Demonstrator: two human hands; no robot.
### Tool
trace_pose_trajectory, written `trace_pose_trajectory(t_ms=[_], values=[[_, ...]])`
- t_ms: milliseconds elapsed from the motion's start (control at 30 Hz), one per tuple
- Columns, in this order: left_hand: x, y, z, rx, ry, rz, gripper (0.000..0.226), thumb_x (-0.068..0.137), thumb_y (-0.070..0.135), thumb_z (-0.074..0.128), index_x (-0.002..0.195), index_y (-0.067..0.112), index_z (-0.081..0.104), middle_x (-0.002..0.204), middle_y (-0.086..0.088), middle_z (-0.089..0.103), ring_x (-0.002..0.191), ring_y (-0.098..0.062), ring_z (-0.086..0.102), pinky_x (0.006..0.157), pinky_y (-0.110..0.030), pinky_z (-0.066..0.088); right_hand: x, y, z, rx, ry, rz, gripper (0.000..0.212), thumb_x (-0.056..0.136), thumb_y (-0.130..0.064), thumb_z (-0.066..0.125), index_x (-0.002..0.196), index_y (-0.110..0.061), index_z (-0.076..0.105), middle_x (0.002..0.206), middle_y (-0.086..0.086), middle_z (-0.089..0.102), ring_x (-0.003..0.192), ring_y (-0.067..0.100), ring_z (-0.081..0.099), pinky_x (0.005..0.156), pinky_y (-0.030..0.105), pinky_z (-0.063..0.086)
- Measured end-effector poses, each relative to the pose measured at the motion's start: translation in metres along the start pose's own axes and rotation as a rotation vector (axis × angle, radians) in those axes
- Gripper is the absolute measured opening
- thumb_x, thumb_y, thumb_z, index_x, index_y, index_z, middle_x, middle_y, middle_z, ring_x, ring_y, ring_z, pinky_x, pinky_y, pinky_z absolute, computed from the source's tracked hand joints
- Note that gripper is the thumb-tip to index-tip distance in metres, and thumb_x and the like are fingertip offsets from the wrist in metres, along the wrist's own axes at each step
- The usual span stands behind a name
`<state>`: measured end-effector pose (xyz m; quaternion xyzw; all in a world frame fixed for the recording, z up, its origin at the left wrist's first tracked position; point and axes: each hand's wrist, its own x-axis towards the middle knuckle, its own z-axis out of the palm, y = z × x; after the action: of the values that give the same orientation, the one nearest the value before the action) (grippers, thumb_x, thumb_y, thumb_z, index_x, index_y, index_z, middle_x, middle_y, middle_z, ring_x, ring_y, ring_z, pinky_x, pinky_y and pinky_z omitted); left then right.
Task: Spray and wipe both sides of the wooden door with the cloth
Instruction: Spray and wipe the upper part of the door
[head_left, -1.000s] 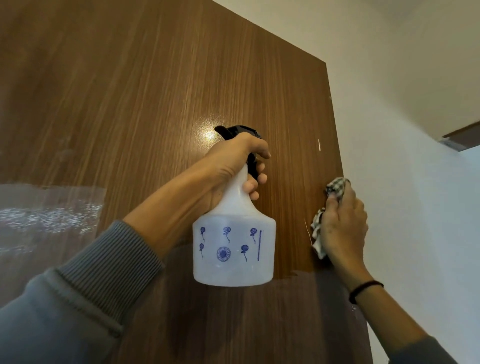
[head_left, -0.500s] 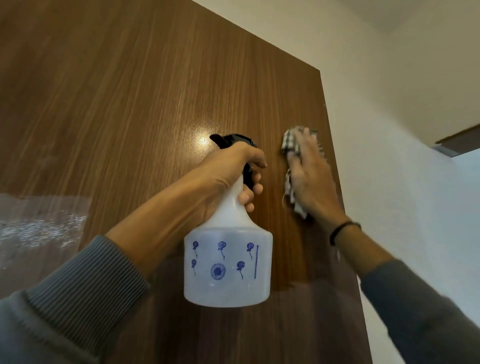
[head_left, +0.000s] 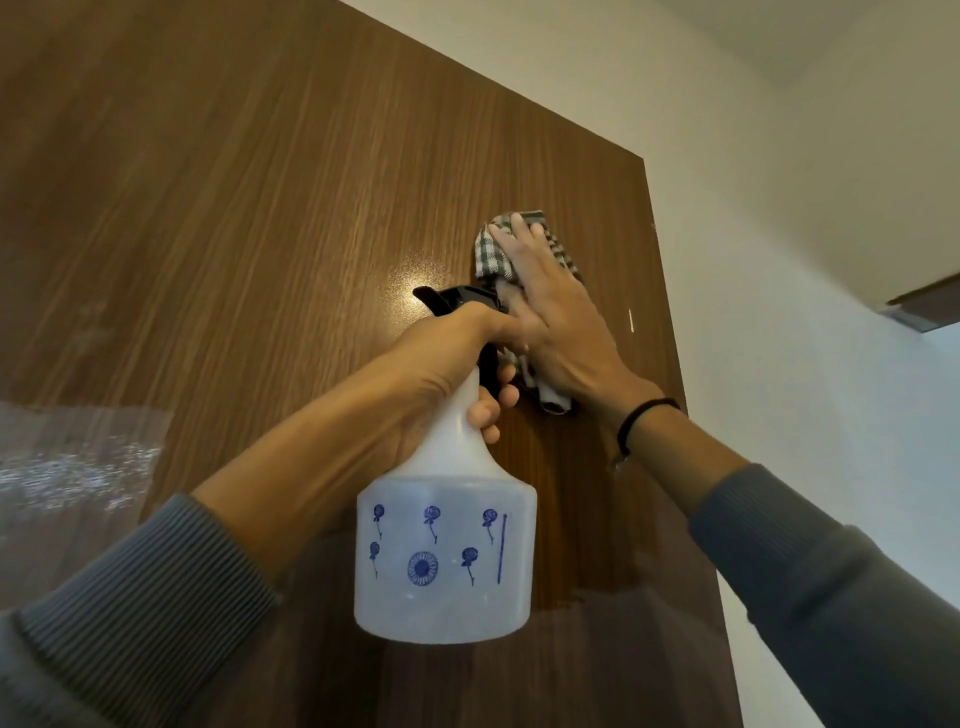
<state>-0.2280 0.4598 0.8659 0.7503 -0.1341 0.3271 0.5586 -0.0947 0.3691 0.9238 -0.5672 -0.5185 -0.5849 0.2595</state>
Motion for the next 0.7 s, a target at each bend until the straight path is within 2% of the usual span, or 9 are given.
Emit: trace_pose_trajectory(t_ms=[100, 233, 333, 600, 700], values=[[0.000, -0.001, 0.000, 0.014, -0.002, -0.007, 0.029, 0.089, 0.023, 0.060, 0.067, 0.007, 0.052, 0.059, -0.010, 0.054, 0.027, -0.014, 0.037, 0.036, -0.022, 0.041, 0.021, 0.021, -0.010, 0.014, 0.048, 0.048, 0.054, 0.107, -0.033, 0.033, 0.160, -0.027, 0.023, 0.169, -0.006, 0.013, 0.156, 0.012, 0.005, 0.125, 0.050, 0.011], [-0.004, -0.002, 0.001, 0.010, -0.001, 0.009, 0.027, 0.089, 0.021, 0.061, 0.067, 0.007, 0.053, 0.061, -0.010, 0.056, 0.028, -0.012, 0.038, 0.036, -0.021, 0.042, 0.058, 0.060, -0.030, -0.036, 0.152, 0.263, 0.052, 0.110, -0.035, 0.031, 0.160, -0.024, 0.025, 0.168, -0.003, 0.018, 0.156, 0.017, 0.008, 0.126, 0.048, 0.009], [-0.005, -0.002, -0.002, 0.006, -0.002, 0.008, 0.026, 0.087, 0.021, 0.063, 0.067, 0.007, 0.053, 0.061, -0.010, 0.057, 0.028, -0.012, 0.039, 0.036, -0.021, 0.042, 0.069, 0.079, -0.036, -0.106, 0.220, 0.410, 0.050, 0.108, -0.036, 0.030, 0.156, -0.022, 0.031, 0.165, 0.001, 0.026, 0.154, 0.023, 0.015, 0.124, 0.056, 0.010], [-0.010, -0.002, -0.003, -0.018, -0.008, 0.011, 0.025, 0.089, 0.018, 0.062, 0.068, 0.007, 0.053, 0.063, -0.011, 0.056, 0.029, -0.012, 0.038, 0.037, -0.021, 0.041, 0.057, 0.073, -0.028, -0.176, 0.267, 0.735, 0.055, 0.107, -0.039, 0.028, 0.157, -0.017, 0.024, 0.166, 0.013, 0.016, 0.153, 0.033, 0.012, 0.121, 0.057, 0.011], [-0.012, -0.002, -0.002, -0.039, -0.009, 0.024, 0.023, 0.089, 0.017, 0.062, 0.070, 0.007, 0.053, 0.066, -0.011, 0.055, 0.030, -0.012, 0.038, 0.037, -0.020, 0.042, 0.050, 0.066, -0.027, -0.164, 0.295, 0.901, 0.056, 0.107, -0.041, 0.027, 0.157, -0.016, 0.023, 0.163, 0.019, 0.020, 0.149, 0.037, 0.019, 0.120, 0.055, 0.011]])
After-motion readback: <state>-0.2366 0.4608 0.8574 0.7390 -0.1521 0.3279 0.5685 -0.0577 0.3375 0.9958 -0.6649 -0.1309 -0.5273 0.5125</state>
